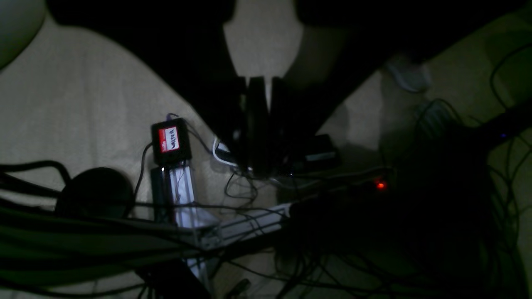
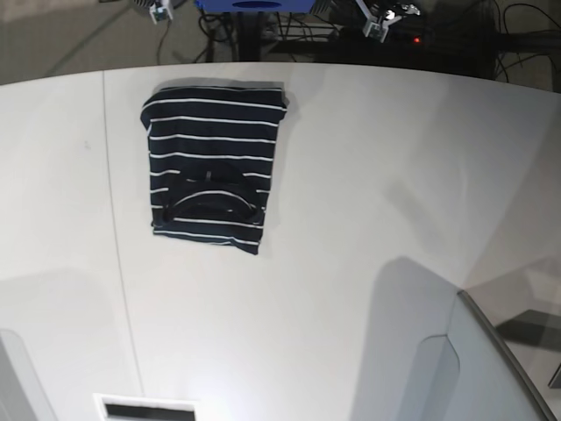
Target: Layout the t-shirt on the table in an organized manner, then fold the t-shirt properly
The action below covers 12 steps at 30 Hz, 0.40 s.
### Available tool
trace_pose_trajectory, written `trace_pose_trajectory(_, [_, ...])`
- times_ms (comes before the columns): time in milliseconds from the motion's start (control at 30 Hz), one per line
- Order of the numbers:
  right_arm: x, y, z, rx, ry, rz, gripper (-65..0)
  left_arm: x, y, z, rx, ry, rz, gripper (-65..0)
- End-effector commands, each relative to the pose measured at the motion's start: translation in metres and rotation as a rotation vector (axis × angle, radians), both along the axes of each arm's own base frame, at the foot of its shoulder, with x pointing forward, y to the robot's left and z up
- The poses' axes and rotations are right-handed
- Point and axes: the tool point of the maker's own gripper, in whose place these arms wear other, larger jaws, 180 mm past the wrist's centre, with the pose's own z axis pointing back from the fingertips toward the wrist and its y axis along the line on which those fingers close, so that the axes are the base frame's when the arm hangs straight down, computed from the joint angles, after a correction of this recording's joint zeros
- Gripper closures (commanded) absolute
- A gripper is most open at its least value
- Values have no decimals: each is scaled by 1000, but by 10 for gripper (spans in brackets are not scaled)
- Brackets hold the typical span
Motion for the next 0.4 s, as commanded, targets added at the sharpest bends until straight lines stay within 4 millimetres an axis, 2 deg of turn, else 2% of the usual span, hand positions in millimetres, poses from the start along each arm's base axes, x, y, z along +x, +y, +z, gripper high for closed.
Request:
trace_pose_trajectory(0, [2, 3, 0, 8, -8, -4, -15, 9, 6, 1, 3, -22, 2, 0])
trace_pose_trajectory(133, [19, 2, -1, 7, -35, 1, -15, 24, 10, 2, 9, -47, 19, 0])
trace_pose_trajectory(267, [41, 5, 0, 17, -85, 4, -15, 26, 10, 3, 9, -51, 21, 0])
trace_pose_trajectory(367, [49, 4, 1, 18, -105, 7, -15, 27, 10, 3, 8, -54, 21, 0])
